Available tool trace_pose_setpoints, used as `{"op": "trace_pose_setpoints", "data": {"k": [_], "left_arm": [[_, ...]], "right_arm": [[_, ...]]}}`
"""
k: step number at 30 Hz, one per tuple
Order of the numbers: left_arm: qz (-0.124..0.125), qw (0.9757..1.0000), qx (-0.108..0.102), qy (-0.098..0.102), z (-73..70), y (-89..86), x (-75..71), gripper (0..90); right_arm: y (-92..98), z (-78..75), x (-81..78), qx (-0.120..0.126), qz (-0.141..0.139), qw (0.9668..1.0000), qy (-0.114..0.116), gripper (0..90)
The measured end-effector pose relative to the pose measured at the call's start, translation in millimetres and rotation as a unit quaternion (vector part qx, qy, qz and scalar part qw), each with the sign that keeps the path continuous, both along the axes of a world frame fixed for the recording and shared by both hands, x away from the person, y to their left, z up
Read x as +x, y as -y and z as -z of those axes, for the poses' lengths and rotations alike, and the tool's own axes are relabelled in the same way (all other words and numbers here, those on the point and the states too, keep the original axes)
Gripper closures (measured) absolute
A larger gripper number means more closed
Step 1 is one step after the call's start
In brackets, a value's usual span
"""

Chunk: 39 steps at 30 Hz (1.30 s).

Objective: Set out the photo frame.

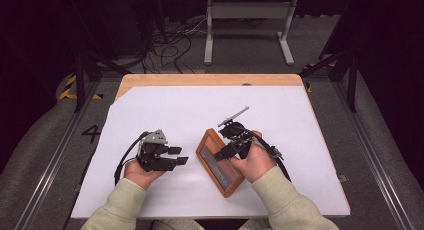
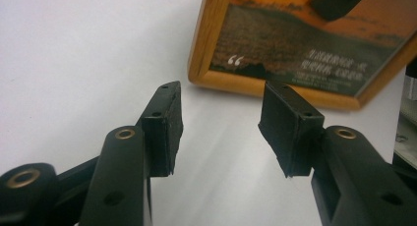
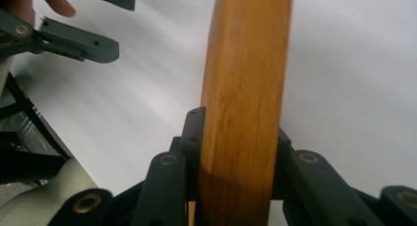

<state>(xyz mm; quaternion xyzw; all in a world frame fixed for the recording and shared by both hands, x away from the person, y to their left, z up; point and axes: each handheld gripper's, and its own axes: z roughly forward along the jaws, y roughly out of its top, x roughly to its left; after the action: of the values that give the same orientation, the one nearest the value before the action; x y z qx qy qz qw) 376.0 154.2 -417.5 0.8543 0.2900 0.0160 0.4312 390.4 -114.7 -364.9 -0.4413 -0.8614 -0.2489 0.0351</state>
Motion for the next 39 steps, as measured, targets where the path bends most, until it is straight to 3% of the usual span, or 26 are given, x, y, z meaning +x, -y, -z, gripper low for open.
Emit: {"op": "trace_pose_setpoints", "data": {"k": [9,14,19,23,28,35,39], "left_arm": [[-0.013,0.9999,-0.002,-0.004,0.6,-8.7,-3.1,50.7],[-0.022,0.9997,-0.003,-0.006,2.3,-14.7,-5.0,50.7],[-0.033,0.9994,-0.006,-0.009,2.9,-22.9,-9.1,50.7],[-0.041,0.9991,-0.006,-0.008,3.7,-28.6,-12.1,50.8],[-0.050,0.9987,-0.005,-0.011,4.9,-35.3,-15.5,50.7],[-0.057,0.9982,-0.004,-0.019,7.2,-41.4,-19.7,50.6],[-0.062,0.9978,-0.007,-0.024,8.1,-44.9,-21.8,50.5]], "right_arm": [[13.5,-28.4,6.2,0.005,-0.026,0.9993,0.027,71.5],[16.7,-45.1,12.4,-0.012,-0.062,0.9972,0.041,71.5],[17.9,-57.6,20.4,-0.026,-0.104,0.9930,0.050,71.5],[16.3,-63.2,26.4,-0.047,-0.156,0.9842,0.068,71.5],[11.9,-65.5,34.2,-0.065,-0.223,0.9697,0.074,71.6],[8.0,-64.0,46.6,-0.083,-0.277,0.9542,0.077,71.5],[5.8,-57.3,52.2,-0.087,-0.317,0.9415,0.075,71.5]]}}
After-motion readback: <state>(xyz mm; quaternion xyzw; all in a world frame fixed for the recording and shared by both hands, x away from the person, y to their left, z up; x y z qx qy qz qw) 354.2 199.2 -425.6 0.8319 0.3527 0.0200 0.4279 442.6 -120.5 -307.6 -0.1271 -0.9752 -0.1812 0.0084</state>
